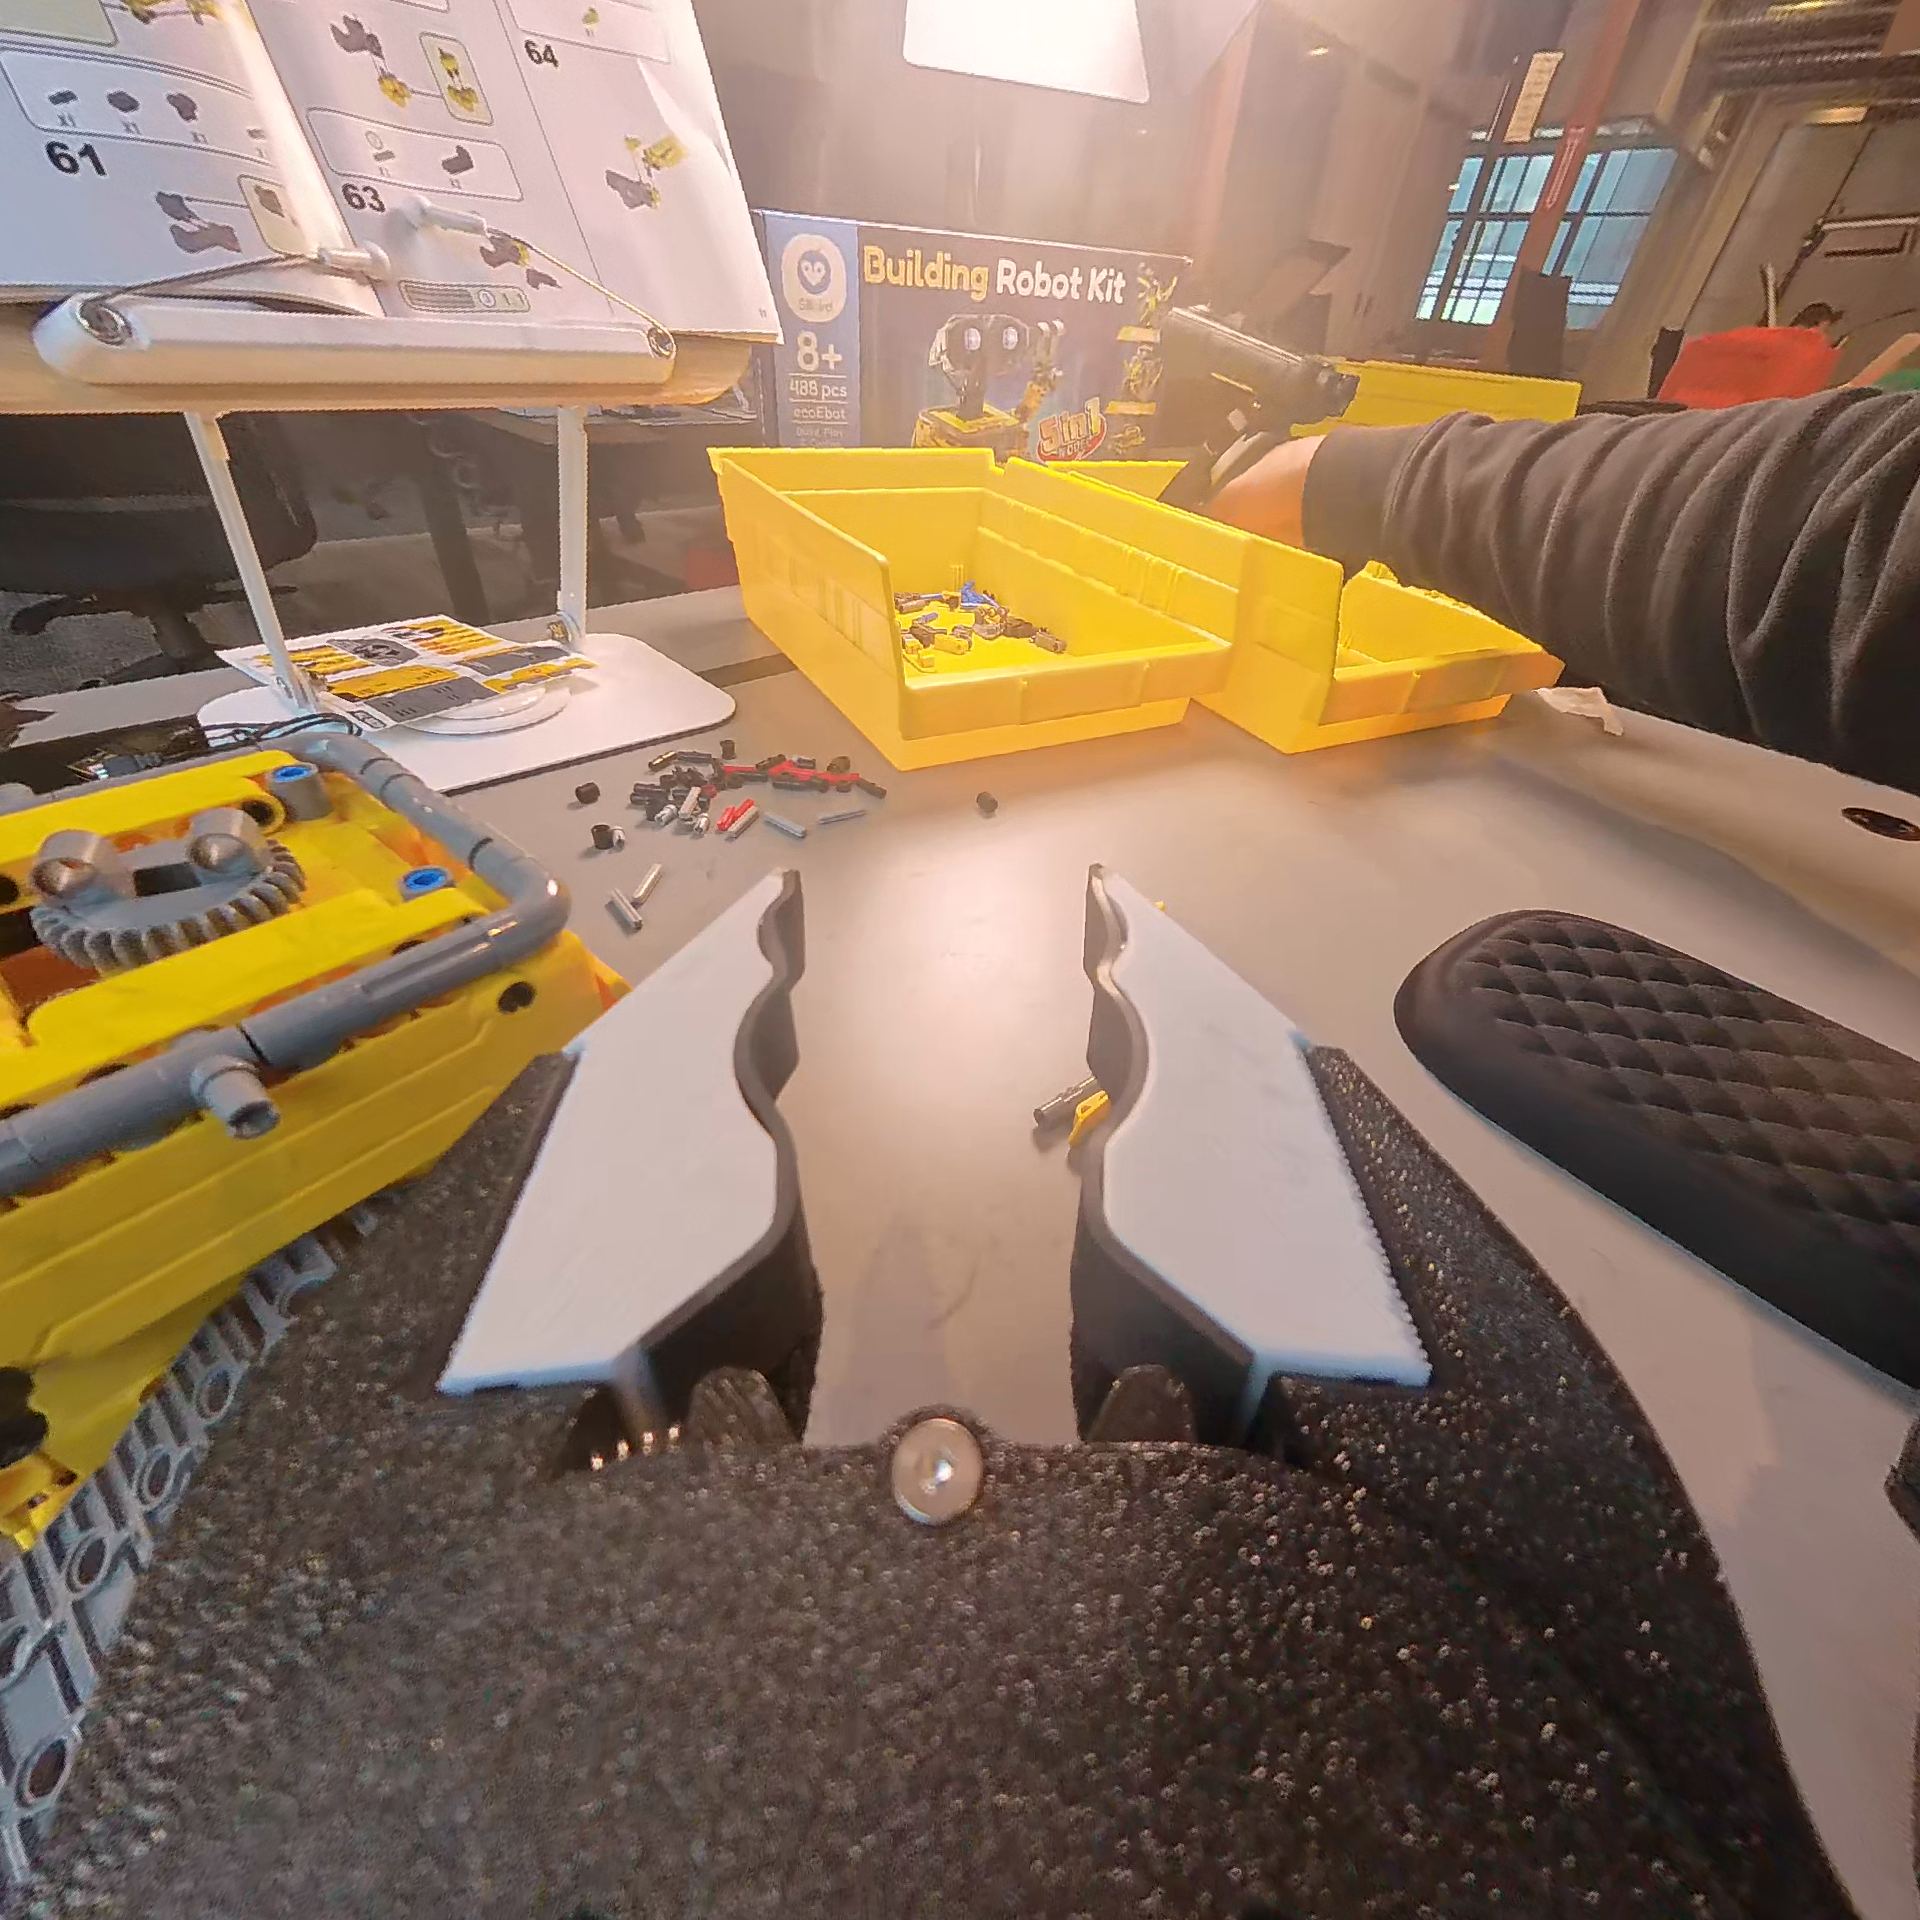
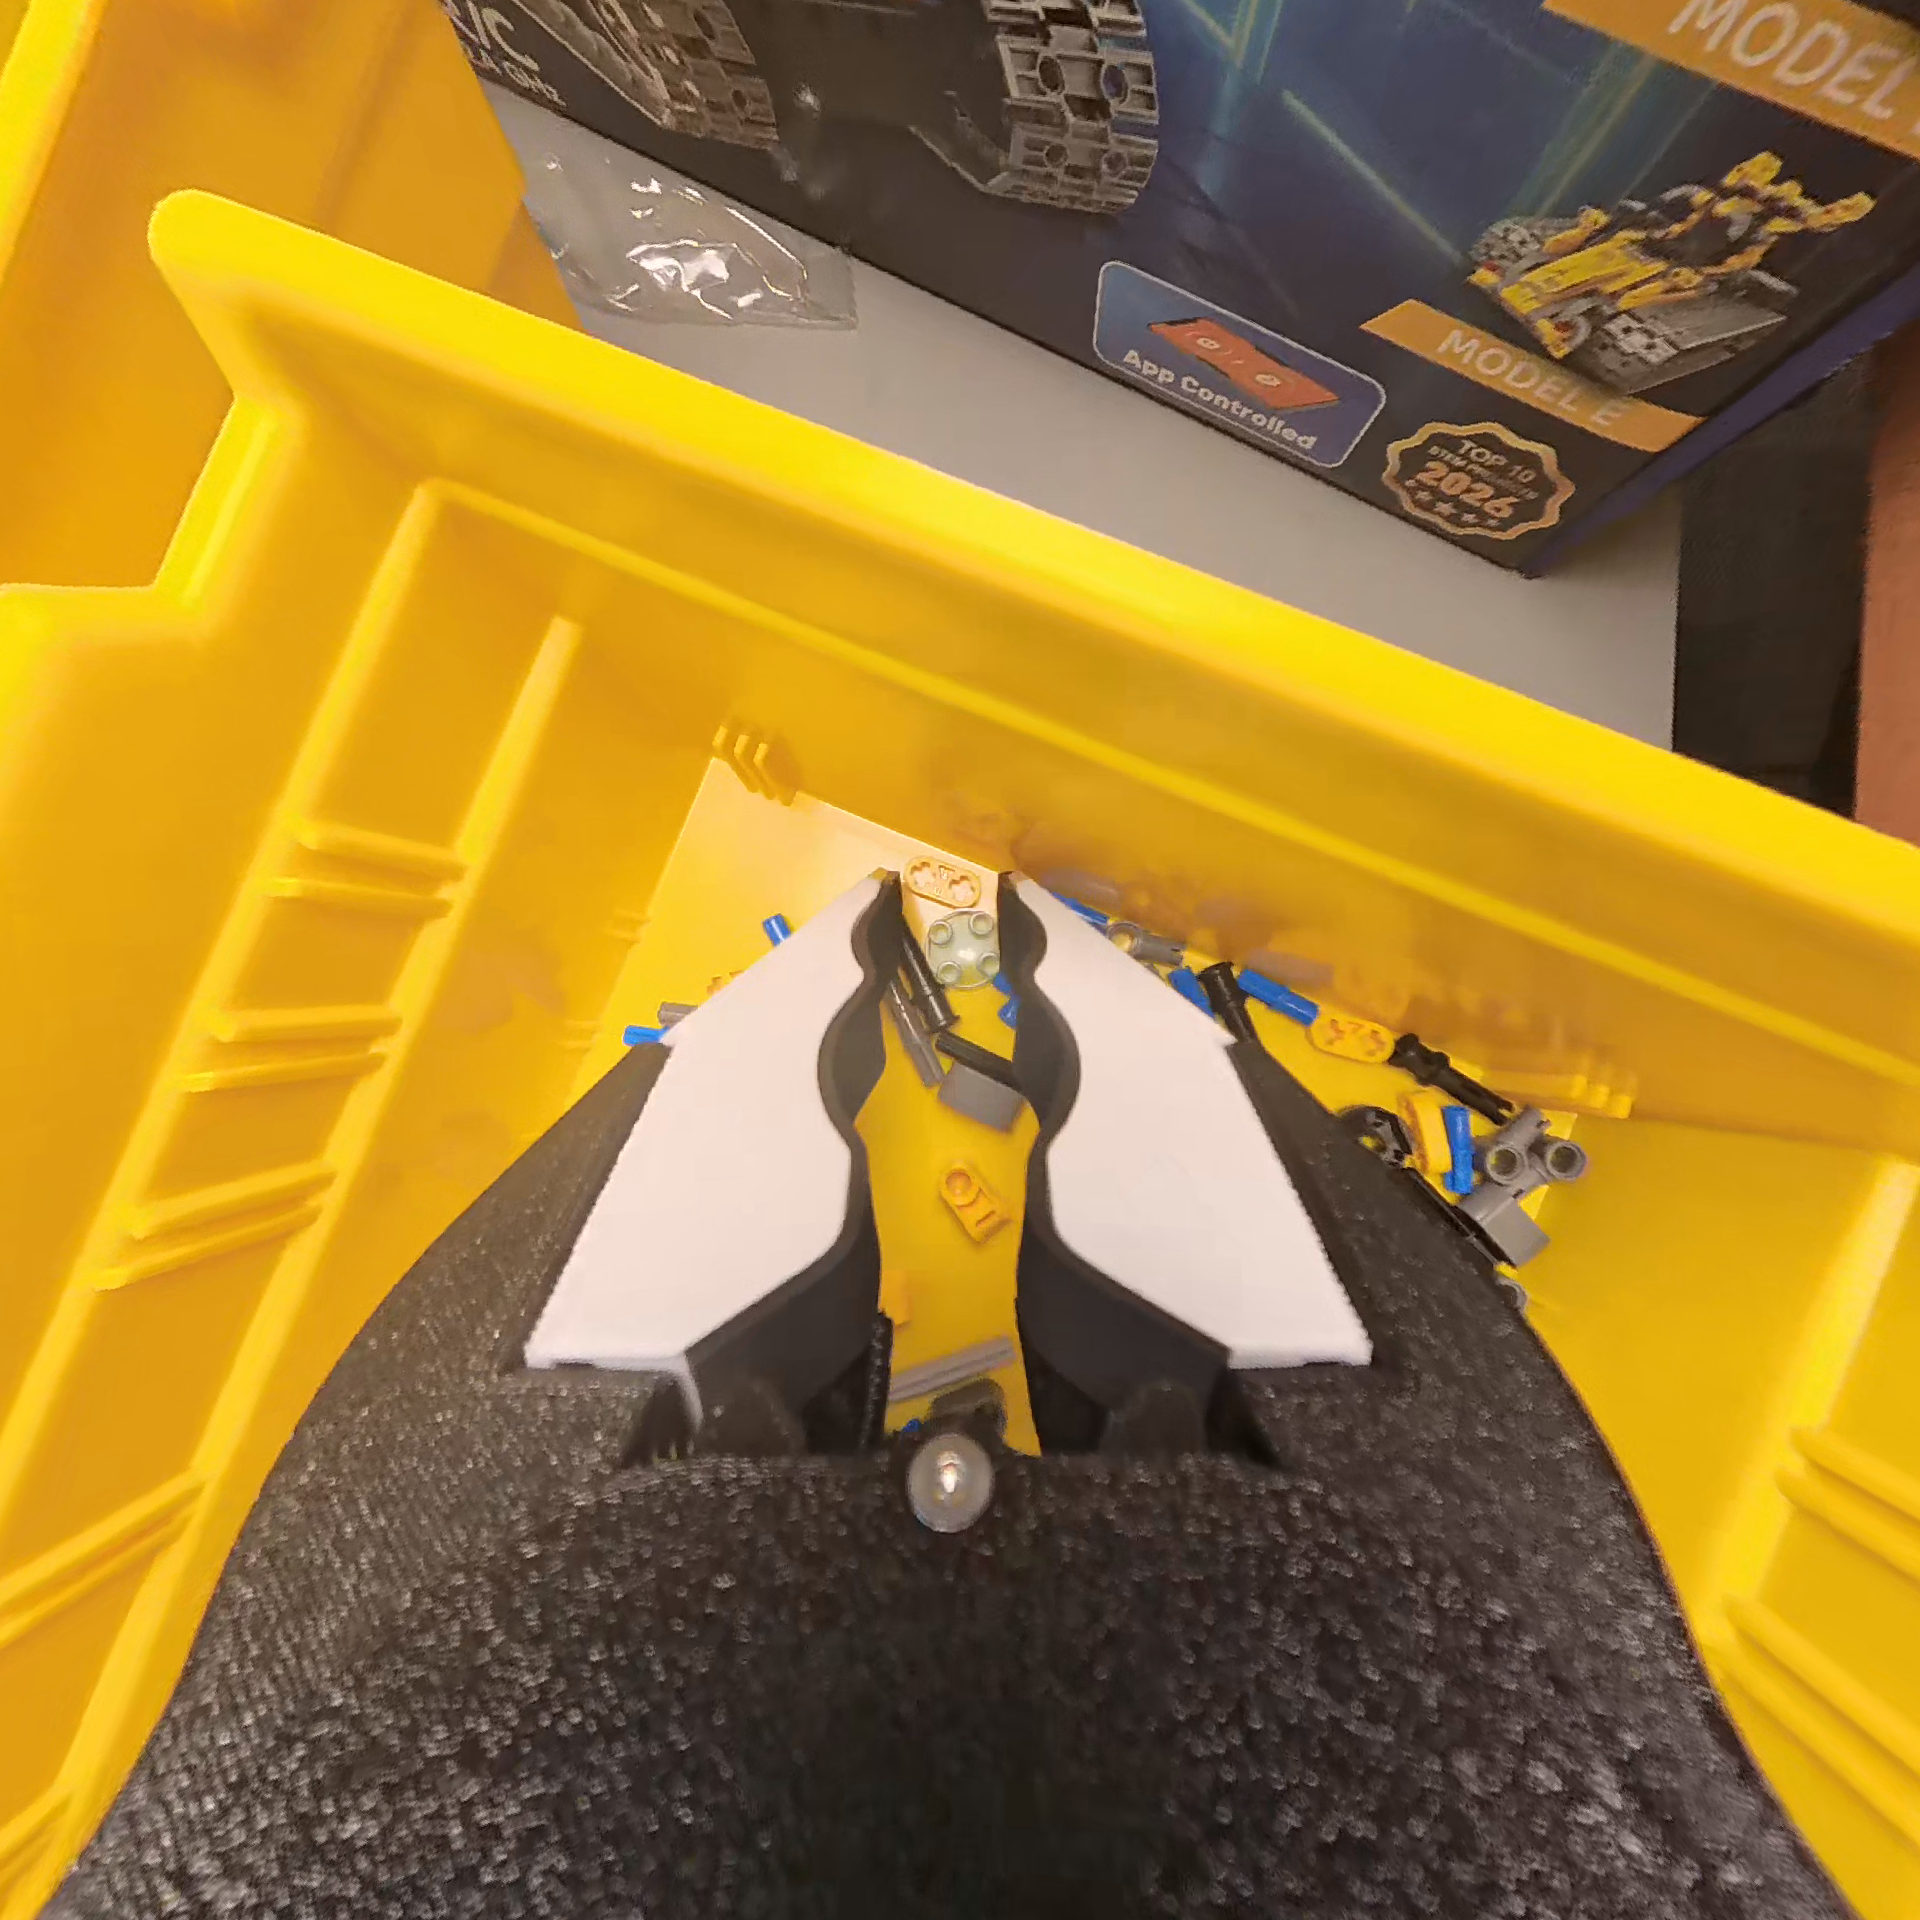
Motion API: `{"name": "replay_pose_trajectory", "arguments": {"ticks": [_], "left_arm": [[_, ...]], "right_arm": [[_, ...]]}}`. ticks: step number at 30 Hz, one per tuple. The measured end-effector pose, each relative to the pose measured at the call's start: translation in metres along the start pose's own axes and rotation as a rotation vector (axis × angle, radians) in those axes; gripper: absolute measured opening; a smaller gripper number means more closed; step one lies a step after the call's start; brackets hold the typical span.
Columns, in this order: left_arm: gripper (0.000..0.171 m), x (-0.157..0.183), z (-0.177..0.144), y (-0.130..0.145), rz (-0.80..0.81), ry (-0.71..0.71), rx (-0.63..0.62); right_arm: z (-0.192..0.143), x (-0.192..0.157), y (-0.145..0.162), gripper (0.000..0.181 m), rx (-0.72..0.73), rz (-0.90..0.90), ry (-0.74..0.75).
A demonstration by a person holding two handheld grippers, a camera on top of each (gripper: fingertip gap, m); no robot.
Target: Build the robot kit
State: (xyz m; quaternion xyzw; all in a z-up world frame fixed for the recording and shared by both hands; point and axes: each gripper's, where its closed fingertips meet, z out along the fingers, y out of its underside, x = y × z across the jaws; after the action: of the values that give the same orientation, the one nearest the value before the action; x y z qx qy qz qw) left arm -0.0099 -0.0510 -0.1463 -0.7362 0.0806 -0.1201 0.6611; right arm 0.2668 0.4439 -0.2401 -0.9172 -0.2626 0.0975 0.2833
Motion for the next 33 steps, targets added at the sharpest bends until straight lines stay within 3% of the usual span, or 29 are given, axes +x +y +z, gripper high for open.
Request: {"name": "replay_pose_trajectory", "arguments": {"ticks": [10,14,18,21,24,26,30,33], "left_arm": [[0.053,0.0,0.0,0.0,0.004,-0.001,0.0],[0.053,0.0,-0.001,-0.001,0.003,-0.005,0.009],[0.053,-0.001,-0.002,-0.002,-0.001,-0.005,0.014],[0.053,0.0,-0.001,-0.001,0.001,0.0,0.005],[0.053,0.002,-0.001,-0.001,0.011,0.002,0.005],[0.053,0.003,-0.002,-0.002,0.009,0.005,0.006],[0.053,0.003,-0.005,-0.004,0.007,0.004,0.016],[0.053,0.003,-0.008,-0.006,-0.001,0.003,0.024]], "right_arm": [[0.005,0.0,0.001,0.015,0.002,-0.038,0.0],[-0.004,-0.004,-0.004,0.014,0.064,-0.083,-0.015],[-0.071,-0.043,-0.036,0.014,0.302,-0.191,-0.102],[-0.15,-0.11,-0.037,0.014,0.454,-0.386,-0.203],[-0.209,-0.194,0.006,0.014,0.477,-0.591,-0.345],[-0.223,-0.243,0.052,0.014,0.426,-0.686,-0.442],[-0.197,-0.301,0.154,0.014,0.232,-0.786,-0.556],[-0.163,-0.312,0.209,0.015,0.122,-0.805,-0.561]]}}
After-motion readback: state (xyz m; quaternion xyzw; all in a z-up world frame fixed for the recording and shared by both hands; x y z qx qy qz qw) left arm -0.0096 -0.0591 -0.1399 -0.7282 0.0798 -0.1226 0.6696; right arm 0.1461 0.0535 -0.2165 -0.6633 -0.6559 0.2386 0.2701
